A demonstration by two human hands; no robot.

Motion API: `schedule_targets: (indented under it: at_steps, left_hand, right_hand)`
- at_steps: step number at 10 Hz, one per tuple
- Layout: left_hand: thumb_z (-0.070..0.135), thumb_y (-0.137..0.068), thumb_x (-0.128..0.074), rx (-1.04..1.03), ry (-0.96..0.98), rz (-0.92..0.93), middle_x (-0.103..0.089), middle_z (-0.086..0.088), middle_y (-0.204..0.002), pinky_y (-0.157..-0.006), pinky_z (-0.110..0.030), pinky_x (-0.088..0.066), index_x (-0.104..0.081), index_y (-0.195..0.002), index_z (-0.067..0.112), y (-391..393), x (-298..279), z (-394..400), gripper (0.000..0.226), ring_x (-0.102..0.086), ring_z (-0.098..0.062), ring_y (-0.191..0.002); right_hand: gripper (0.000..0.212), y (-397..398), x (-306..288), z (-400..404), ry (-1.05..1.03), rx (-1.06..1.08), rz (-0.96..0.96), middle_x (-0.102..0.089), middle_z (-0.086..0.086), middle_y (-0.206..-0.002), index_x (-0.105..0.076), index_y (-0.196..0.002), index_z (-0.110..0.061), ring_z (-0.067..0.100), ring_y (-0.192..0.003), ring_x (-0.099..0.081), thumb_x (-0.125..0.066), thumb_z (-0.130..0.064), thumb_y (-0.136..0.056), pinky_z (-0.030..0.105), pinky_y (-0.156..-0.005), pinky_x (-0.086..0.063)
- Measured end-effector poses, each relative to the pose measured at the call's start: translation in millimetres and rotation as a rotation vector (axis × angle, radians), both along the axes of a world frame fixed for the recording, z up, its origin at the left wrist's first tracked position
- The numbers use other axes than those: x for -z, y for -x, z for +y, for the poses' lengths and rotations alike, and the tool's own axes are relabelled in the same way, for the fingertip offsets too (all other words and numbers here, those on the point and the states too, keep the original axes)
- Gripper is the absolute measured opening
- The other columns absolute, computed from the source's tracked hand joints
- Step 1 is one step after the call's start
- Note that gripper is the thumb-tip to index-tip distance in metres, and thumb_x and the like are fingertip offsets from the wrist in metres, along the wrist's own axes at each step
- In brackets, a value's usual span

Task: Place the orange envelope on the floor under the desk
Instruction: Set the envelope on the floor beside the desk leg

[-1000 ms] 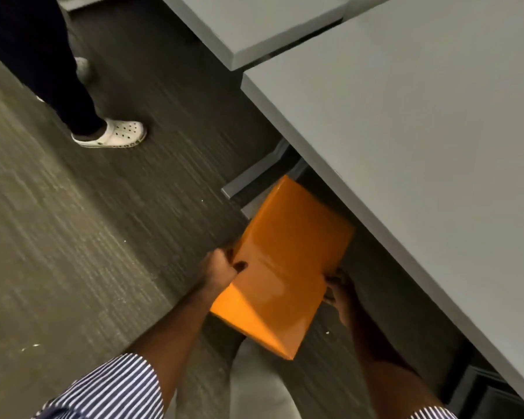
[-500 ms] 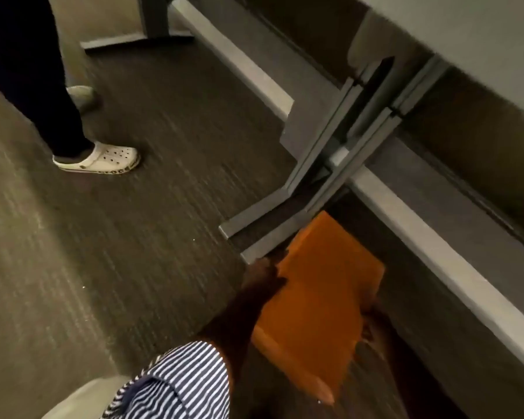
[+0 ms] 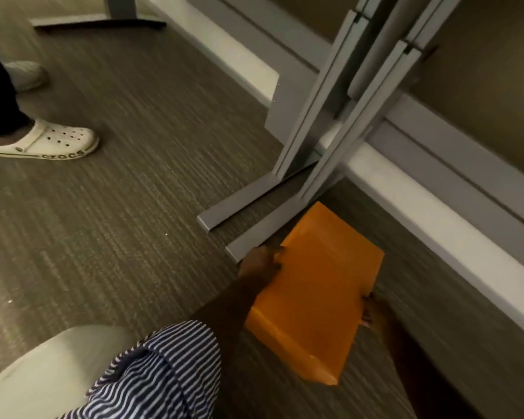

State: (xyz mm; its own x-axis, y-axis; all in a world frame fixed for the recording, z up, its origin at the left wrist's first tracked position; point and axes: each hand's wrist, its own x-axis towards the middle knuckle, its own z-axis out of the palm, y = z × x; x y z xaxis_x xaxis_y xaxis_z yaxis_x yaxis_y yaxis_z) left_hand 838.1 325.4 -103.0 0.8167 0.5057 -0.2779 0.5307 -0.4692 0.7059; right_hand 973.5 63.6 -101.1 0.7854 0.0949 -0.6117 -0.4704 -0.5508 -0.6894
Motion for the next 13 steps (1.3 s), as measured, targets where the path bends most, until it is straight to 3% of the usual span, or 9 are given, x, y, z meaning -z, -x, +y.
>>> schedule_targets:
  at_steps: [1, 2, 3, 4, 5, 7, 9, 11, 13]
  left_hand:
    - [0.028, -0.1, -0.051, 0.088, -0.101, 0.047, -0.065, -0.01, -0.129, -0.096, -0.046, -0.057, -0.048, -0.144, 0.031, -8.7, 6.6, -1.7, 0.045, -0.066, -0.028, -0.11]
    - [0.033, -0.102, -0.039, 0.273, -0.329, 0.201, -0.047, -0.015, -0.15, -0.11, -0.051, -0.045, -0.034, -0.15, 0.024, -11.9, 17.3, -6.3, 0.049, -0.05, -0.034, -0.133]
    - [0.045, -0.102, -0.037, 0.489, -0.532, 0.235, -0.008, -0.014, -0.168, -0.125, -0.057, -0.012, -0.015, -0.158, 0.019, -8.5, 19.2, -16.7, 0.066, -0.008, -0.038, -0.154]
    - [0.057, -0.095, -0.048, 0.682, -0.596, 0.244, 0.003, -0.016, -0.168, -0.124, -0.061, -0.006, -0.008, -0.159, 0.017, 12.5, 16.5, -33.7, 0.086, 0.001, -0.039, -0.155]
    - [0.058, -0.083, -0.067, 0.763, -0.578, 0.34, 0.001, -0.017, -0.168, -0.12, -0.069, -0.012, -0.008, -0.159, 0.015, 29.9, 14.0, -40.1, 0.105, -0.003, -0.042, -0.154]
    - [0.03, -0.087, -0.073, 0.854, -0.685, 0.305, -0.022, -0.014, -0.164, -0.105, -0.059, -0.044, -0.031, -0.151, 0.012, 39.2, -1.1, -25.4, 0.079, -0.03, -0.041, -0.145]
    - [0.002, -0.1, -0.041, 0.849, -0.932, 0.243, -0.045, -0.027, -0.149, -0.083, -0.049, -0.053, -0.047, -0.137, -0.005, 13.7, -5.6, -7.2, 0.037, -0.058, -0.041, -0.118]
    - [0.012, -0.086, -0.066, 0.611, -1.065, 0.176, -0.073, -0.011, -0.097, -0.064, -0.03, -0.052, -0.072, -0.094, 0.011, -6.9, -13.5, 4.9, 0.009, -0.072, -0.023, -0.083]
    - [0.019, -0.099, -0.054, 0.522, -0.875, 0.366, -0.022, -0.021, -0.163, -0.116, -0.057, -0.032, -0.027, -0.153, 0.003, -33.7, 8.2, 6.2, 0.063, -0.028, -0.039, -0.148]
  right_hand:
    - [0.043, -4.0, -8.0, 3.1, -0.021, -0.007, 0.03, -0.054, 0.028, -0.138, -0.045, -0.144, -0.002, 0.046, -0.119, -0.058, -0.049, -0.012, -0.103, 0.062, -0.104, -0.045]
    - [0.05, 2.2, -1.2, 5.2, 0.092, -0.192, -0.158, -0.058, 0.027, -0.132, -0.041, -0.146, -0.006, 0.036, -0.093, -0.064, -0.055, -0.008, -0.098, 0.062, -0.089, -0.054]
    - [0.087, 30.1, 6.2, 11.2, 0.459, -0.621, -0.486, -0.022, 0.015, -0.163, -0.005, -0.159, -0.016, 0.035, -0.132, -0.048, -0.061, -0.035, -0.095, 0.05, -0.104, -0.049]
    - [0.11, 53.8, 4.4, 22.6, 0.583, -1.107, -0.571, 0.014, 0.005, -0.167, 0.017, -0.156, -0.021, 0.029, -0.155, 0.001, -0.056, -0.066, -0.087, 0.049, -0.125, -0.016]
    - [0.127, 70.8, 6.4, 19.4, 0.705, -1.429, -0.561, 0.027, 0.004, -0.163, 0.027, -0.152, -0.019, 0.029, -0.153, 0.017, -0.062, -0.071, -0.077, 0.056, -0.125, -0.005]
    - [0.121, 66.4, 8.8, 16.4, 0.743, -1.495, -0.627, 0.027, 0.005, -0.164, 0.038, -0.142, -0.027, 0.03, -0.153, 0.016, -0.066, -0.051, -0.084, 0.059, -0.124, -0.009]
    - [0.083, 36.7, 12.0, 50.4, 0.683, -1.364, -0.777, -0.002, 0.01, -0.168, -0.003, -0.159, -0.029, 0.03, -0.155, -0.006, -0.055, -0.035, -0.094, 0.054, -0.121, -0.025]
    - [0.06, 23.9, 28.5, 91.3, 0.602, -1.183, -0.912, -0.034, 0.016, -0.158, -0.035, -0.15, -0.019, 0.034, -0.146, -0.032, -0.05, -0.009, -0.093, 0.052, -0.111, -0.039]
    - [0.067, -0.9, 31.5, 102.8, 0.651, -1.06, -0.955, -0.037, 0.015, -0.157, -0.036, -0.15, -0.017, 0.034, -0.144, -0.036, -0.046, 0.006, -0.088, 0.053, -0.105, -0.044]
